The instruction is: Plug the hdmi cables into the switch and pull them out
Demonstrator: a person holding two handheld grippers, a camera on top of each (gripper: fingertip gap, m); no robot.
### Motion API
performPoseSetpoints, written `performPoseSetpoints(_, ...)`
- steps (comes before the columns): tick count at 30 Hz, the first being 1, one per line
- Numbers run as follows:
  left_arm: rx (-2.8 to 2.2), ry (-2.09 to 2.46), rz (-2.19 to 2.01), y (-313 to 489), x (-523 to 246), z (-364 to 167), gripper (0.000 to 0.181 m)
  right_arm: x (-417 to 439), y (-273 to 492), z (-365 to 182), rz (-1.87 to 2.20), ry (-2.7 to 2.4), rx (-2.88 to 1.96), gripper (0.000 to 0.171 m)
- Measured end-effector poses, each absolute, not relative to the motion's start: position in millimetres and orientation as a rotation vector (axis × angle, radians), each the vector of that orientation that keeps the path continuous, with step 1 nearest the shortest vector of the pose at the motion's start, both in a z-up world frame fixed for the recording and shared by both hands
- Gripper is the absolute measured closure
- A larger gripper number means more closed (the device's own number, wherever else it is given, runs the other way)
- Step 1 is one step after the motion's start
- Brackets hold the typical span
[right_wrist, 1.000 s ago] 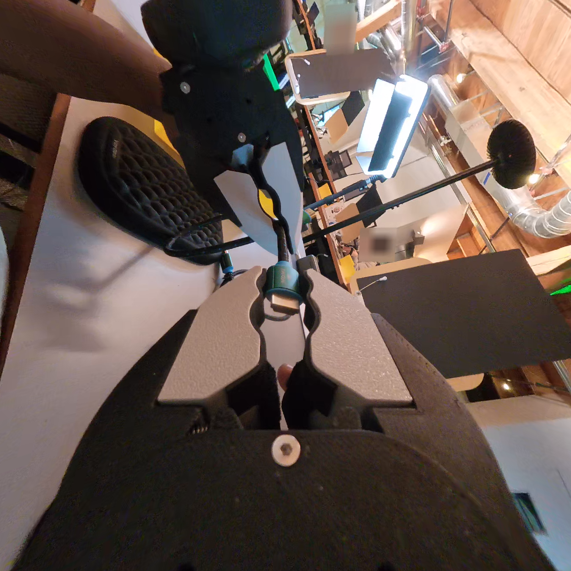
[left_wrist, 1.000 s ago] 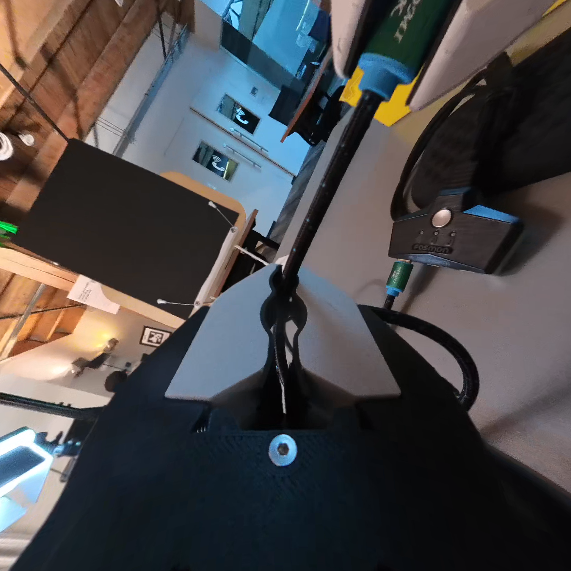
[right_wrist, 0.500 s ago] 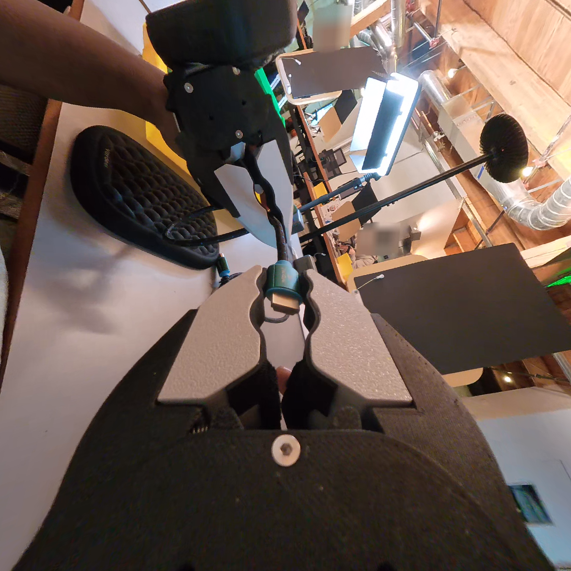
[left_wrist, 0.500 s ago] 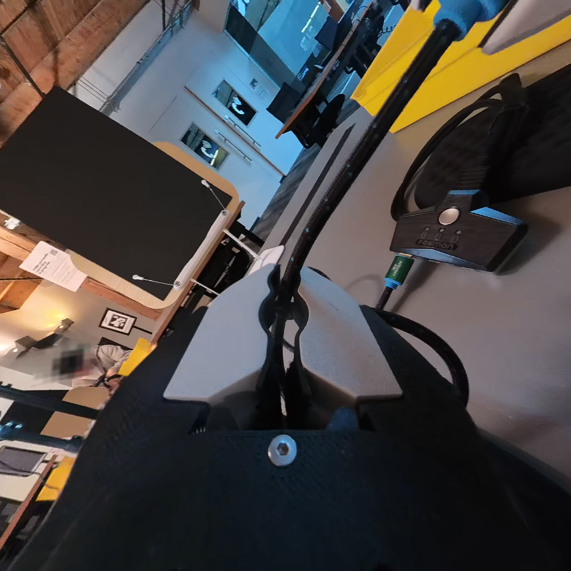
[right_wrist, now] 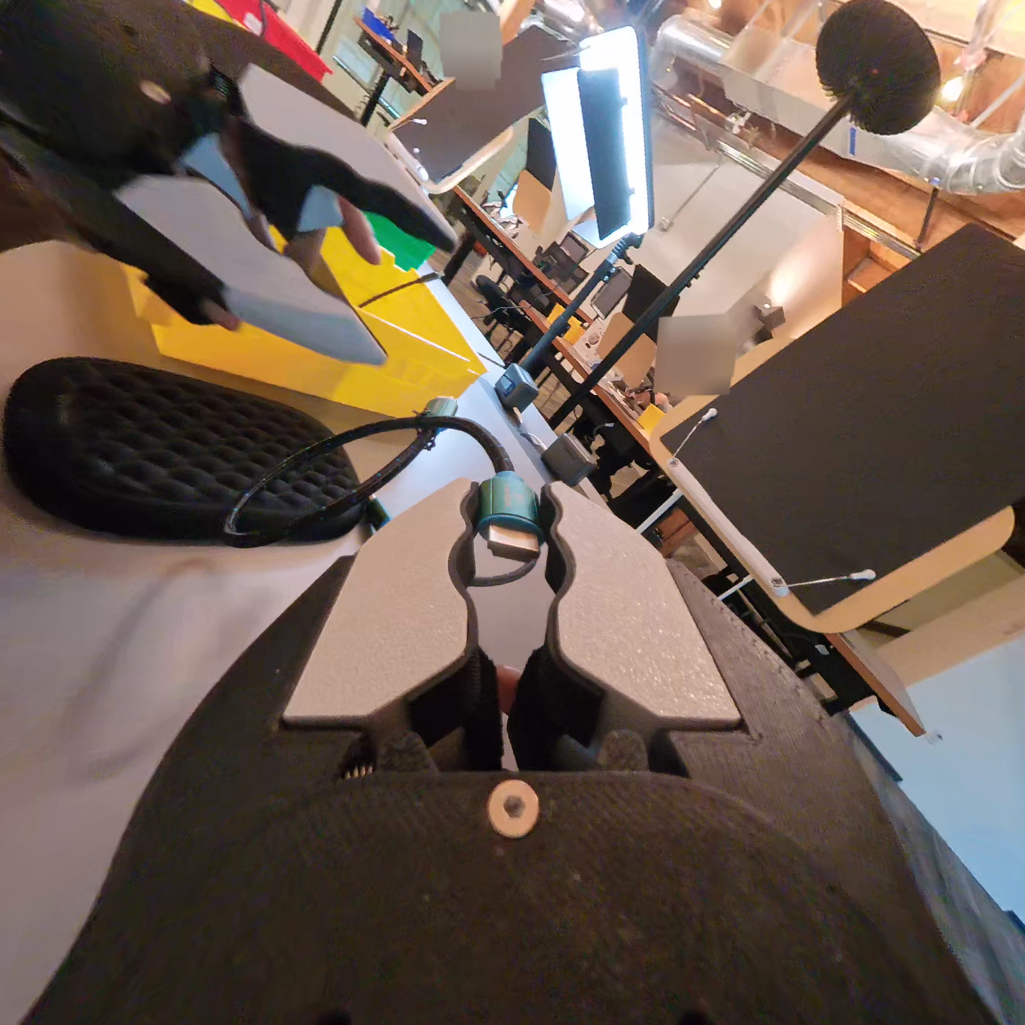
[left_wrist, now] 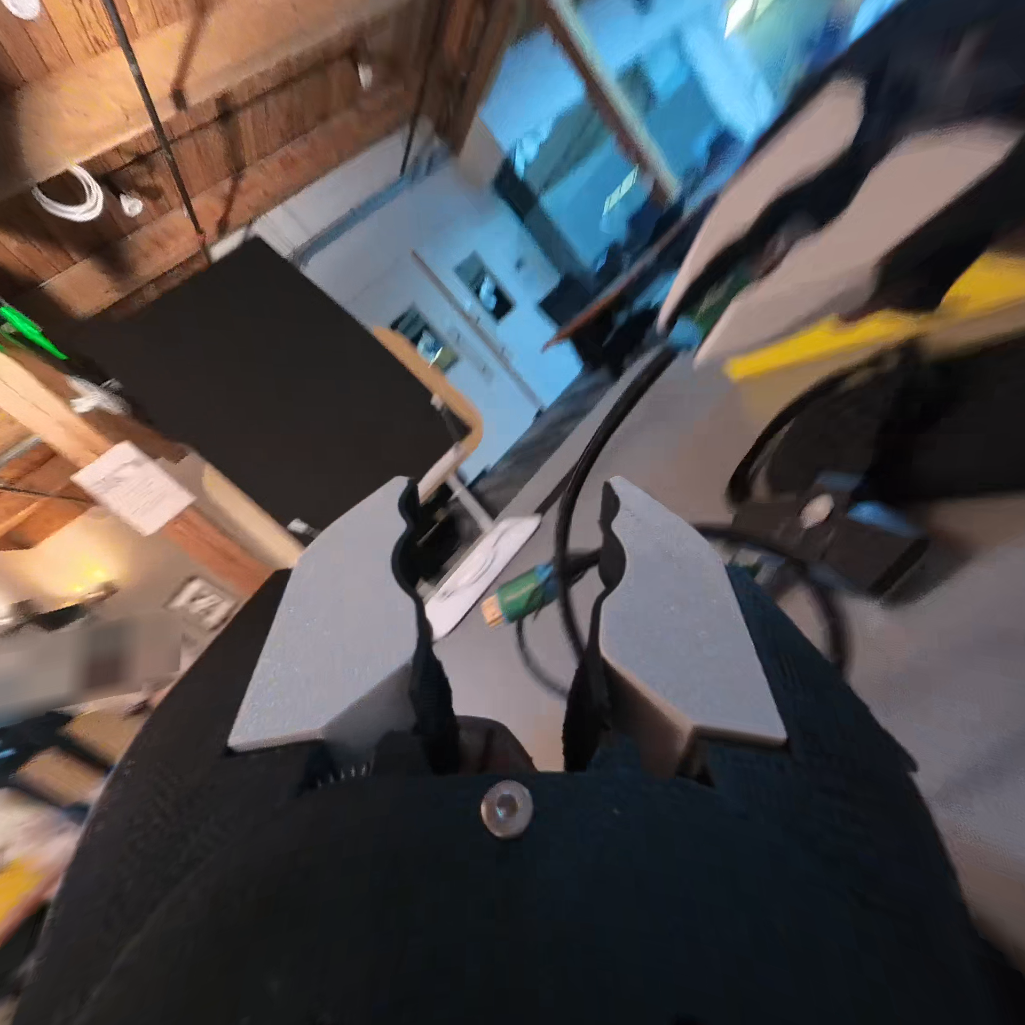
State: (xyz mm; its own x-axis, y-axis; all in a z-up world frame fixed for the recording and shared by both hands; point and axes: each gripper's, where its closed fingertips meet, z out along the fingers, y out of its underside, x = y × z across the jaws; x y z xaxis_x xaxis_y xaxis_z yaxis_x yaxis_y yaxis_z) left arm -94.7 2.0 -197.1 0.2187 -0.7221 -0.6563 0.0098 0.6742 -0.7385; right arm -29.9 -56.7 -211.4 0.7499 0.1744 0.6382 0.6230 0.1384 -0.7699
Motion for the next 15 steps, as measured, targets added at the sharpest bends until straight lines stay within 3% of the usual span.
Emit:
performPoseSetpoints(4, -0.715, 1.155, -1.395, -64.6, -95.5, -158.9, 0.144, -19.1, -46.2, -191.4, -0.406, -0.618, -1.393, 0.15)
performPoseSetpoints(8, -0.776, 1.258, -2.28, -136.1, -81.7, -160.2, 0.141, -5.3, -39.0, -153.0, -0.469, -0.494, -1.298, 0.15)
performPoseSetpoints(12, -0.888, 0.954, -2.096, -115.5, -29.6, -186.8, 0.136, -10.4, -46.8, -119.9, -0.389, -0.431, -1.171, 0.15)
performPoseSetpoints(15, -0.769, 0.729, -1.93, -85.6, -35.2, -183.3, 0.133, -33.3, -60.8, -110.5, -0.079, -0.45, -1.104, 0.15)
